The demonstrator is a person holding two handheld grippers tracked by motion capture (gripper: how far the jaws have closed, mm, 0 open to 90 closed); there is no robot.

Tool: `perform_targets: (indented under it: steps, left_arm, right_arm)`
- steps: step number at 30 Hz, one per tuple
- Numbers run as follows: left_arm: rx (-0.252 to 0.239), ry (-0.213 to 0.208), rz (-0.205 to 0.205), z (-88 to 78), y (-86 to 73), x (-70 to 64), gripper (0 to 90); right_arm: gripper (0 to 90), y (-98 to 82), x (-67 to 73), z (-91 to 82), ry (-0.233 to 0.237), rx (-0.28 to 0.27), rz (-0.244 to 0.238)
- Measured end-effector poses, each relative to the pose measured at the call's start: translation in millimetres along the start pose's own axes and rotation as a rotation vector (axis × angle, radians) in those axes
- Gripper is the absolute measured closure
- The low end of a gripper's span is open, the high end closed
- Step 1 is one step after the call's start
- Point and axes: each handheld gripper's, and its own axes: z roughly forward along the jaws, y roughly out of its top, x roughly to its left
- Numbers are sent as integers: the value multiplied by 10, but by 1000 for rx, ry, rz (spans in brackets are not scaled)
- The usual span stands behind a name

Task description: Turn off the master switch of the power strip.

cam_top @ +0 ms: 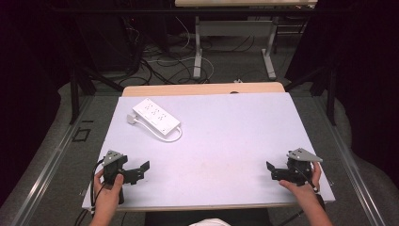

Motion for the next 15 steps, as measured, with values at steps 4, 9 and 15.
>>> perform_targets:
  steps: [4,9,15]
  left_arm:
    - [-10,2,-11,-9,-7,18,11]
    - [-13,2,-20,-13,-22,38,11]
    - [-4,4,-32,-12,-47,57,11]
  right_arm:
    - [30,-2,6,7,-3,4,0]
    - [30,-6,18,21,-5,-1,6]
    - [30,-3,-1,10,0,-1,6]
